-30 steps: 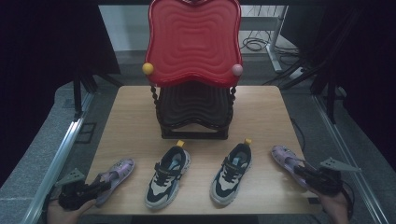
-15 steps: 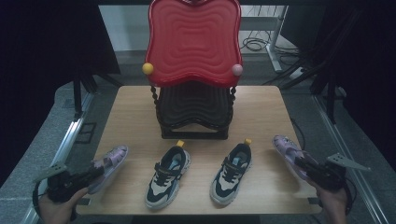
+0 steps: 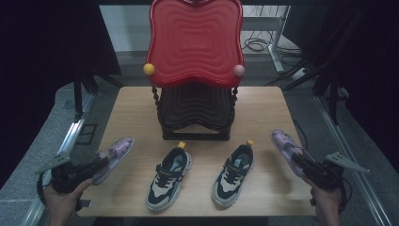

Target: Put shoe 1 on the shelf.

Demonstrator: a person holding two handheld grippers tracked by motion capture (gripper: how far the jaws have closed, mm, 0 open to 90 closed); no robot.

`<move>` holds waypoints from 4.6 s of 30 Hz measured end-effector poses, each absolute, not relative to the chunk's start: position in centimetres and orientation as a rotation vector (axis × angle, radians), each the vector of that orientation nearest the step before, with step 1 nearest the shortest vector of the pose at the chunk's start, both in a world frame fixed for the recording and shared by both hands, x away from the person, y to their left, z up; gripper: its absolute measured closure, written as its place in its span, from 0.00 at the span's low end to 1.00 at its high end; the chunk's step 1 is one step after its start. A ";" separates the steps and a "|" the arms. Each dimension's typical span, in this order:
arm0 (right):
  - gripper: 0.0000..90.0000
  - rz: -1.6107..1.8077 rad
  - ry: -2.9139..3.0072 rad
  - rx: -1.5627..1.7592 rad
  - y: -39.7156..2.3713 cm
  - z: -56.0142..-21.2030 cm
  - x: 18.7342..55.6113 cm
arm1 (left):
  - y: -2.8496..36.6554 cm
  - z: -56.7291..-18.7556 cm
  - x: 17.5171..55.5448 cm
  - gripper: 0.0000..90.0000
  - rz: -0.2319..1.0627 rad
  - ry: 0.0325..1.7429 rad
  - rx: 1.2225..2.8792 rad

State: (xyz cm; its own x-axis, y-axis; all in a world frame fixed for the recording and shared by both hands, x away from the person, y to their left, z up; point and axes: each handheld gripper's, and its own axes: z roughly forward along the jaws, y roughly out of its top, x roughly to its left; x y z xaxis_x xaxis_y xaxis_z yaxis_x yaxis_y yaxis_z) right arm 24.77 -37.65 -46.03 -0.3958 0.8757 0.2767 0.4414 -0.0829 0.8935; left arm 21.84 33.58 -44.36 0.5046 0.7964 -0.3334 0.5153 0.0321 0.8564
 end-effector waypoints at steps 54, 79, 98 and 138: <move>0.94 1.733 1.800 1.233 -30.6 -42.3 25.2 | 25.7 -41.3 25.0 0.96 0.319 0.957 1.603; 0.94 1.735 1.910 1.162 -26.3 -42.6 26.4 | 22.8 -41.1 27.0 0.96 0.306 0.913 1.626; 0.94 1.760 1.935 1.130 -23.5 -42.2 27.7 | 20.8 -41.0 28.8 0.96 0.289 0.882 1.630; 0.94 1.805 1.940 1.149 -18.6 -41.6 30.8 | 18.2 -41.2 32.0 0.96 0.298 0.878 1.590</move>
State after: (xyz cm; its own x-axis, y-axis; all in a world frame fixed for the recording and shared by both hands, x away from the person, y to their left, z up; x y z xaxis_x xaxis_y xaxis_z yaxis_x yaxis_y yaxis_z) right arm 30.85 -18.59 -41.64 -0.6566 0.6826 0.3208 0.3692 -0.0800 0.9259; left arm 32.04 18.16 -41.16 0.6783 0.6783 -0.2826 0.3660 0.0217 0.9304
